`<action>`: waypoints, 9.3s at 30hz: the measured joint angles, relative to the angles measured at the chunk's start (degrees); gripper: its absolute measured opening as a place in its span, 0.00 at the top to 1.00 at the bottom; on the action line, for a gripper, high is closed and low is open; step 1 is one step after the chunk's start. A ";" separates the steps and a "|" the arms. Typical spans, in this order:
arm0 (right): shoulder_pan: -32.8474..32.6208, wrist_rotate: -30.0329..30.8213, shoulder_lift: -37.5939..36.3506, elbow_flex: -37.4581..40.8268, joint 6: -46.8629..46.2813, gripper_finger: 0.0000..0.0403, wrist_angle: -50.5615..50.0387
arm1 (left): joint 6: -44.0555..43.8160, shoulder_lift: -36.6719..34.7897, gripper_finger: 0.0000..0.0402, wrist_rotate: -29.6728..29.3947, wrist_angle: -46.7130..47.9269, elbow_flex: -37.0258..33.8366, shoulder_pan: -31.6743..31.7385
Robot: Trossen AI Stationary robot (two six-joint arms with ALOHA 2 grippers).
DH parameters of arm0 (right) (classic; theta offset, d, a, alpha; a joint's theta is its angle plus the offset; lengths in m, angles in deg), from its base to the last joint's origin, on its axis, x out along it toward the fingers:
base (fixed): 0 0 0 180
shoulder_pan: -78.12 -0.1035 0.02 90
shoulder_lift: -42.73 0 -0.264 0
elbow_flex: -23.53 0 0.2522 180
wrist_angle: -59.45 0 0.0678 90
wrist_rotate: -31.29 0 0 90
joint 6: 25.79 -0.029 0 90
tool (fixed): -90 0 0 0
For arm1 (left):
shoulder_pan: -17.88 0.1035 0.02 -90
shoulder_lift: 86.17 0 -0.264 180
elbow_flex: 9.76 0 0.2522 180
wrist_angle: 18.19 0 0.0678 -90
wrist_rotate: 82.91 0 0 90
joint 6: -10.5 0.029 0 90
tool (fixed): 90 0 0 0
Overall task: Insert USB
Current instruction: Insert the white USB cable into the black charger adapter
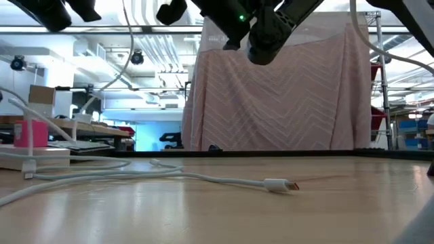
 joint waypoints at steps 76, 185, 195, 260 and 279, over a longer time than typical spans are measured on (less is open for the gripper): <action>-0.15 -0.84 0.00 -1.20 1.80 0.67 -3.03 | 39.27 5.21 1.00 1.90 14.65 4.71 3.05; 0.13 -2.59 -0.02 -3.98 9.32 0.67 -8.98 | 30.35 6.55 0.82 4.06 20.97 6.04 4.89; 0.15 -3.20 -0.02 -3.96 8.64 0.67 -9.45 | 30.45 3.33 0.70 6.40 21.76 5.08 4.89; -0.13 0.91 -0.07 -3.82 12.78 0.68 -12.30 | 36.11 3.52 1.00 7.66 21.34 4.66 4.54; -0.57 -1.15 -0.02 -5.90 16.49 0.68 -15.32 | 33.41 8.44 1.00 14.95 20.87 7.59 6.22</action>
